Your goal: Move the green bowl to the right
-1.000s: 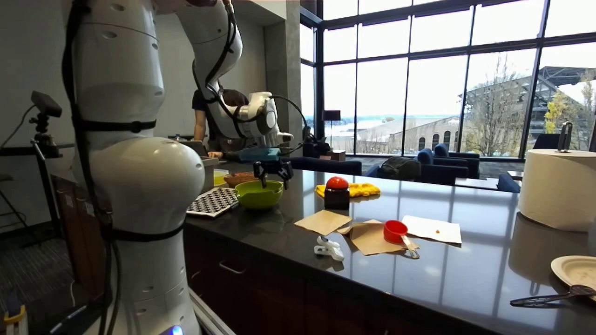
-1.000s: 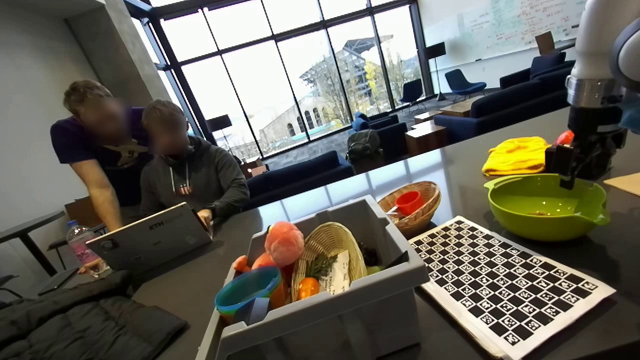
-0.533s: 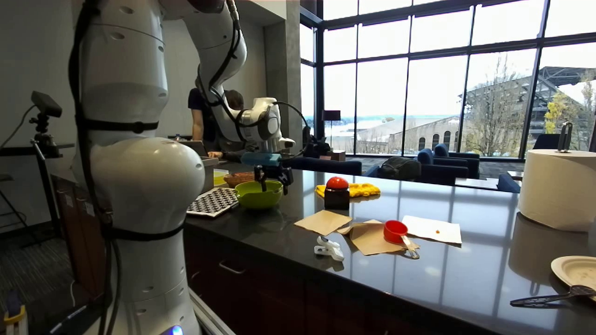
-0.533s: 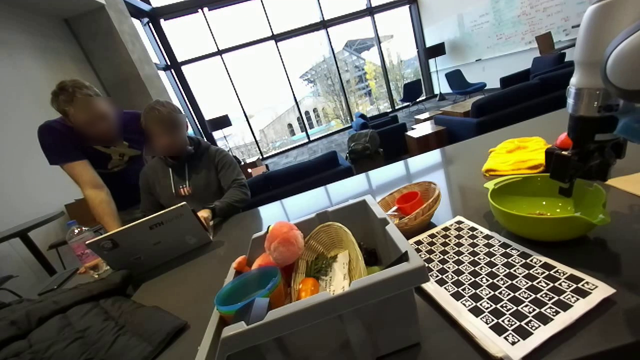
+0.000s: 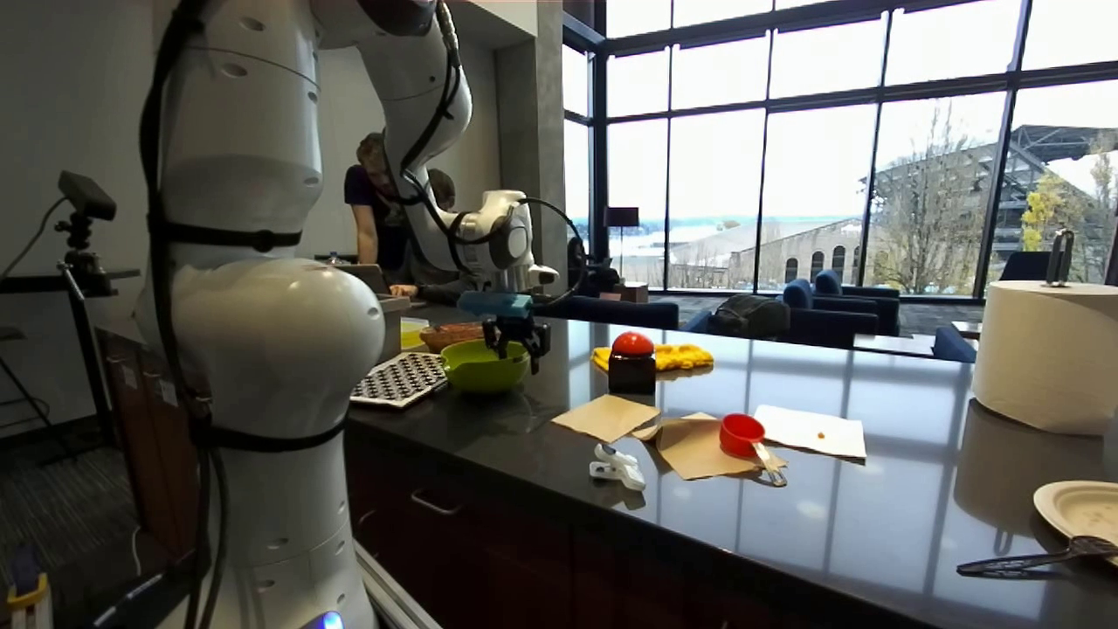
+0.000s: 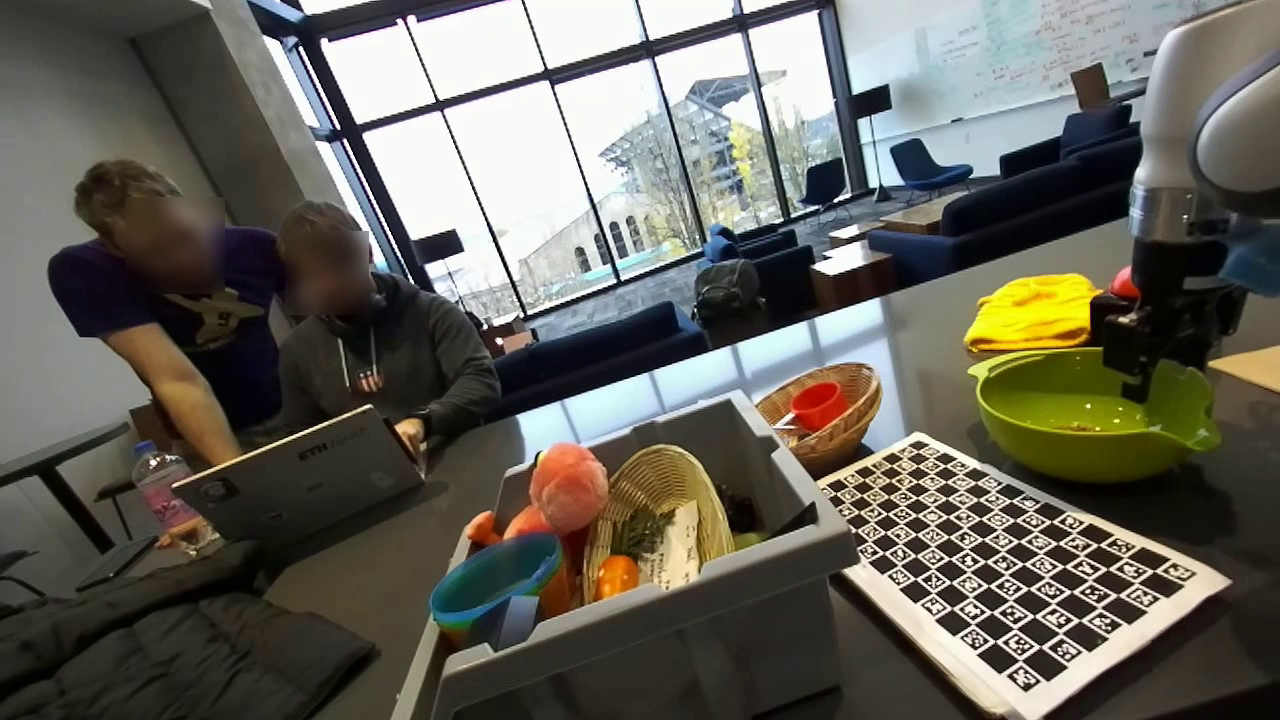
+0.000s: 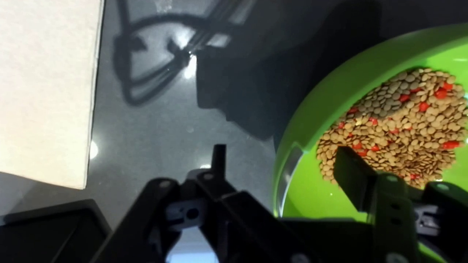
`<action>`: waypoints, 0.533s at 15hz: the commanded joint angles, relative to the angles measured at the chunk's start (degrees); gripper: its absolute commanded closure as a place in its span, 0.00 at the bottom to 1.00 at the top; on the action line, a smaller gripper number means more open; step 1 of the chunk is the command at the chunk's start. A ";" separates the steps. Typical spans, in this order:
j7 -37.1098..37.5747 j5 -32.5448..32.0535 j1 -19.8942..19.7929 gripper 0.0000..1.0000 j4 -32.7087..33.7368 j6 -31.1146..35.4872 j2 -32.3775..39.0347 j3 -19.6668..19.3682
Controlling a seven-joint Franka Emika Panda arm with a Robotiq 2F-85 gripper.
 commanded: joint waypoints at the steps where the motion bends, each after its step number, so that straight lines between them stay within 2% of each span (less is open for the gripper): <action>1: -1.53 1.20 -0.08 0.55 1.28 -0.50 0.68 -0.37; 7: -1.61 1.33 -0.15 1.00 1.59 -0.37 0.69 -0.62; 8: -1.56 1.26 -0.15 1.00 1.57 -0.15 0.74 -0.68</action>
